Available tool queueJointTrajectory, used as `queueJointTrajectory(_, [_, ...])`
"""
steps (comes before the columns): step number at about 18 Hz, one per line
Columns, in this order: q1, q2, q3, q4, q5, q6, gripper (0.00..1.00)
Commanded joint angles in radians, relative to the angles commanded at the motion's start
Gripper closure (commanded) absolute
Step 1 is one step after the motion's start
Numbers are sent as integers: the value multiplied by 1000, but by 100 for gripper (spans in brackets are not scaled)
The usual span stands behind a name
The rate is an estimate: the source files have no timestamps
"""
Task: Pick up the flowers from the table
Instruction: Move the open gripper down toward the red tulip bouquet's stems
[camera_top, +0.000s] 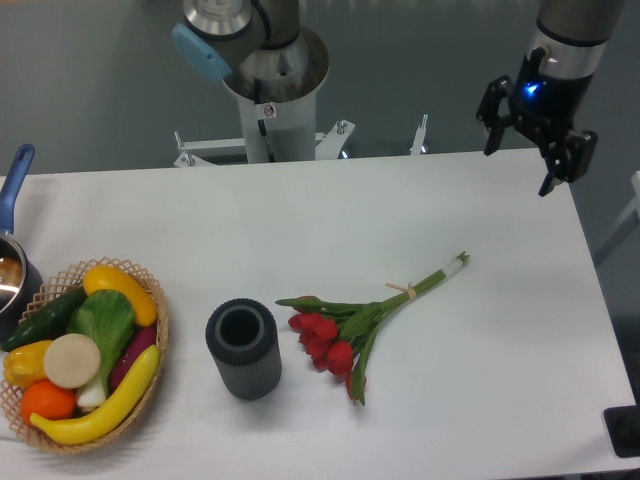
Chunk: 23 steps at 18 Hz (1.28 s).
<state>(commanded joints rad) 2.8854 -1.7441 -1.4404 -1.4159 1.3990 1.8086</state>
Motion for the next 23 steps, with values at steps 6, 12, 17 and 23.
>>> queueJointTrajectory(6, [3, 15, -58, 17, -87, -15, 0])
queueJointTrajectory(12, [0, 11, -84, 20, -114, -132, 0])
queueJointTrajectory(17, [-14, 3, -150, 23, -113, -178, 0])
queueJointTrajectory(23, [-109, -57, -189, 58, -112, -294, 0])
